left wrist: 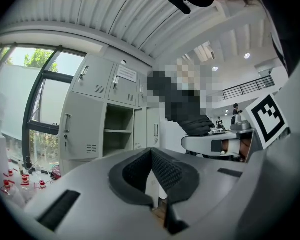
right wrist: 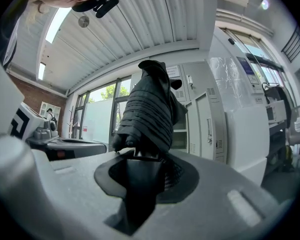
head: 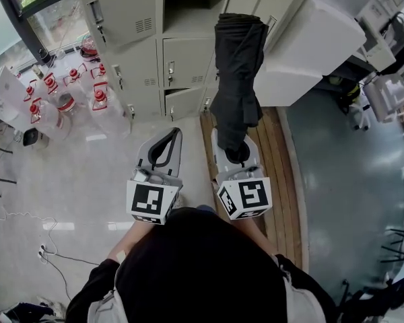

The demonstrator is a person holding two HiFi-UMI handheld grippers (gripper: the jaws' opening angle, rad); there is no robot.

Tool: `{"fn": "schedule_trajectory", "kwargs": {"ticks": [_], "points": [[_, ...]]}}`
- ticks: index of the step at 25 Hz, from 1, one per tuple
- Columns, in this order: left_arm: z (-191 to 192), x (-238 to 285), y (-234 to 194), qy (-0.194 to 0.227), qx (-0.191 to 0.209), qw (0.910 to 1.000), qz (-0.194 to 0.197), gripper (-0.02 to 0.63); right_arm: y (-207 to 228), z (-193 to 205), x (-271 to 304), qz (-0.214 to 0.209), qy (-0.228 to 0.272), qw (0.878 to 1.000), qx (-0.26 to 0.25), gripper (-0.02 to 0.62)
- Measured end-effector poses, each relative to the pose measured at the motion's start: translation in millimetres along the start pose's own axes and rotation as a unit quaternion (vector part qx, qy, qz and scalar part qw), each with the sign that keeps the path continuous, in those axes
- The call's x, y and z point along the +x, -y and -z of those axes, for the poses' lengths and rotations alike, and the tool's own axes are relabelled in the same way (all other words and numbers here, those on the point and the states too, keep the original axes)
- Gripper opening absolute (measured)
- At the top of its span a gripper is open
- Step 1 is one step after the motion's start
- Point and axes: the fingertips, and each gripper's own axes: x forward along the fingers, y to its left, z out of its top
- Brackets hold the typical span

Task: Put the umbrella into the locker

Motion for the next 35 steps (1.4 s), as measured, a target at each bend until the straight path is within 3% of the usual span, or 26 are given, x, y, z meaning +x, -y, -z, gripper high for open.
{"fn": "schedule_trajectory", "kwargs": {"ticks": [8,17,35], "points": [[15,15,-26,-0.010,-0.013,0.9999,-0.004,0.006,10,10,23,0.012,-0.010,1.000,0.003,0.091],[13,48,-57,0.002,-0.017,0.9998,-0.008,0.006,20,1,80,-0.015,0.008,1.000,-0.014,0.091],[-7,216,-121,0.019,-0.026,0.9991,-0.029,0.006,115,-1,240,-0.070,0.007,0.997,-0.026,0.091]]}}
